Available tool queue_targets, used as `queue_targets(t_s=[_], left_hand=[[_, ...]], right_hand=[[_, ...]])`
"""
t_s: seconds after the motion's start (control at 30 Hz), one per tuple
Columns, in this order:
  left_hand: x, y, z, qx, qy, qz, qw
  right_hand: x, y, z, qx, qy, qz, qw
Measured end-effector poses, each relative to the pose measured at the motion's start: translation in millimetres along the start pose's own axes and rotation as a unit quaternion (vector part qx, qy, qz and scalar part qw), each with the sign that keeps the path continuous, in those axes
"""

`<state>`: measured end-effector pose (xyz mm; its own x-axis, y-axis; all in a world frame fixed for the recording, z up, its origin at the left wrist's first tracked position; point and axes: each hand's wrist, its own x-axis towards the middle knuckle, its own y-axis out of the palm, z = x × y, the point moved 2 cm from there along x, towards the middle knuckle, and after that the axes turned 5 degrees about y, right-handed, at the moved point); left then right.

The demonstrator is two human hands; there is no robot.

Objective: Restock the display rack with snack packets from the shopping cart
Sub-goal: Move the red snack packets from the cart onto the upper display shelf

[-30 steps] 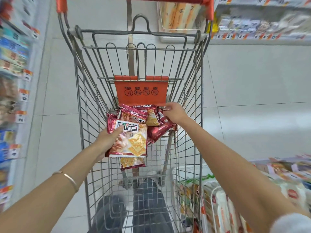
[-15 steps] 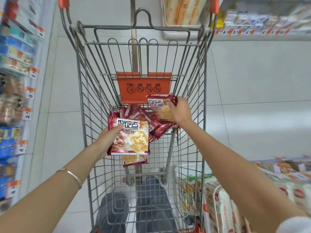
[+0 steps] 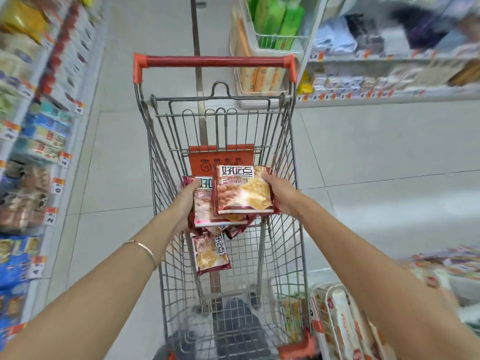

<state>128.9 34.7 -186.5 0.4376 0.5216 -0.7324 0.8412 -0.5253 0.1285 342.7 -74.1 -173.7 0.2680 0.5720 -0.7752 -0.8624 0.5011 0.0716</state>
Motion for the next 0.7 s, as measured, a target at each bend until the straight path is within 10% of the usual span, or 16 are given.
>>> queue_targets(t_s=[0.33,0.7], left_hand=[[-121,38,-30,0.147,0.039,0.189,0.97],[-306,178,-47,0.243,0.183,0.359,0.882]], right_hand=[[-132,40,-35,0.096,-0.038,0.004,0.995],[-398,-19,-73,0.22,-0.207,-0.209,0.93]])
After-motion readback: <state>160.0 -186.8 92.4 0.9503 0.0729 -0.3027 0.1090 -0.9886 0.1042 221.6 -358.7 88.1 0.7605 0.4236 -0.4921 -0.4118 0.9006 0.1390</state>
